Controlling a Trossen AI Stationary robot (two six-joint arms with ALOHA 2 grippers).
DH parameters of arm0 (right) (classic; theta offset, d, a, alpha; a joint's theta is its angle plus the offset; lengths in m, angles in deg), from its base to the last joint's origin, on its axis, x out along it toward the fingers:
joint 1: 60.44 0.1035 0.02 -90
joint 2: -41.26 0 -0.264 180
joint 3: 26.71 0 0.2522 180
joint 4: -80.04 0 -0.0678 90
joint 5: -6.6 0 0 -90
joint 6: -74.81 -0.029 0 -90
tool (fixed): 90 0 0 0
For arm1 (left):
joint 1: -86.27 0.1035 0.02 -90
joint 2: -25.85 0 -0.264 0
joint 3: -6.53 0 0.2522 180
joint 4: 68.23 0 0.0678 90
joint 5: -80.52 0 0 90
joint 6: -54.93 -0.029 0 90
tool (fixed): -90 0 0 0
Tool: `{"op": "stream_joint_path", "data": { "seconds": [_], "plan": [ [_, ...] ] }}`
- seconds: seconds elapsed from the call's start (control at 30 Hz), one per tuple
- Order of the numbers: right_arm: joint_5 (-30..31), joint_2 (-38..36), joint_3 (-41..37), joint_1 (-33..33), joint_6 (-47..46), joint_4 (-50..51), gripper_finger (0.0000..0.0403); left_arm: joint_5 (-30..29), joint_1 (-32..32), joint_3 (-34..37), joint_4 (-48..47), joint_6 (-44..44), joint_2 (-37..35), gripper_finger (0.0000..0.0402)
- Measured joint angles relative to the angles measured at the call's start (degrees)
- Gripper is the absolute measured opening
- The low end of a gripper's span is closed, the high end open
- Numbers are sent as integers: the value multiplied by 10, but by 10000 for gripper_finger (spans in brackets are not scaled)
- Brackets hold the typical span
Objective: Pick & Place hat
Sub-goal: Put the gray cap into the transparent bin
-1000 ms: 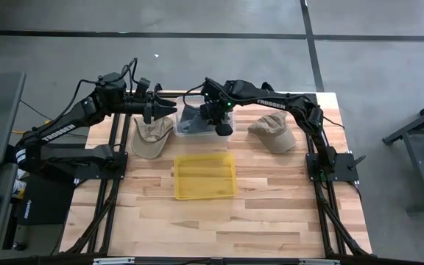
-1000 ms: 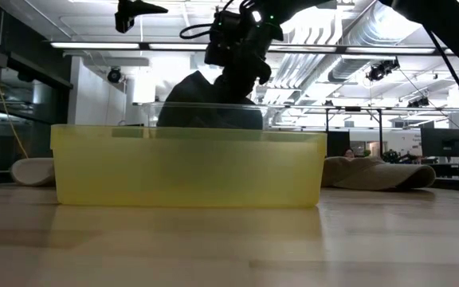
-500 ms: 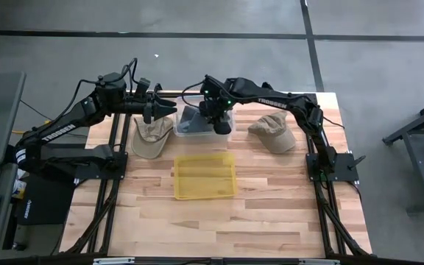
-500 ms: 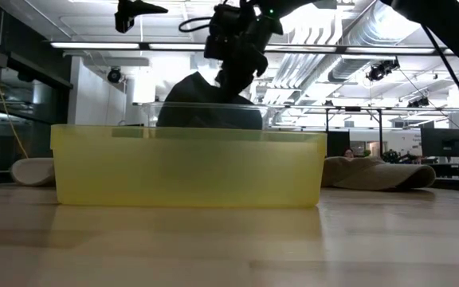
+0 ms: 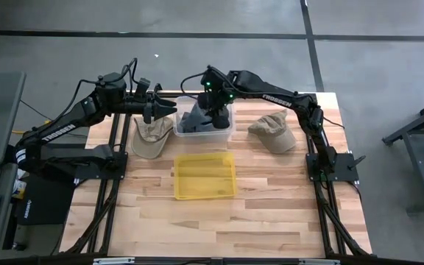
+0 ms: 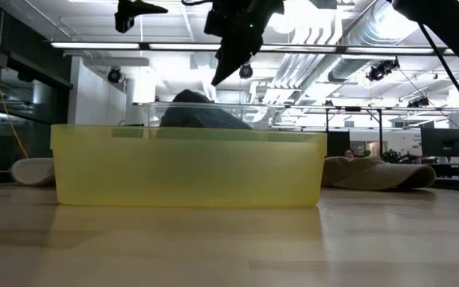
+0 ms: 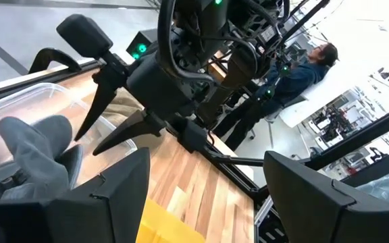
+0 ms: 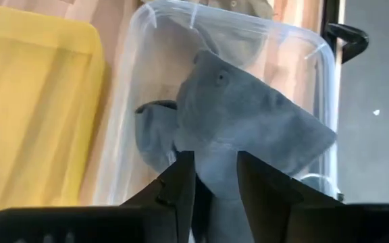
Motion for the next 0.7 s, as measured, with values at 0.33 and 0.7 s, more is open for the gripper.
{"op": "stream_joint_path", "data": {
  "seconds": [0.33, 0.7],
  "plan": [
    [-10, 0, 0, 11, -35, -21, 17, 0, 0, 0, 0, -2, 0, 266],
    [103, 0, -54, 16, -117, -147, 1, 0, 0, 0, 0, -2, 0, 266]
  ]
}}
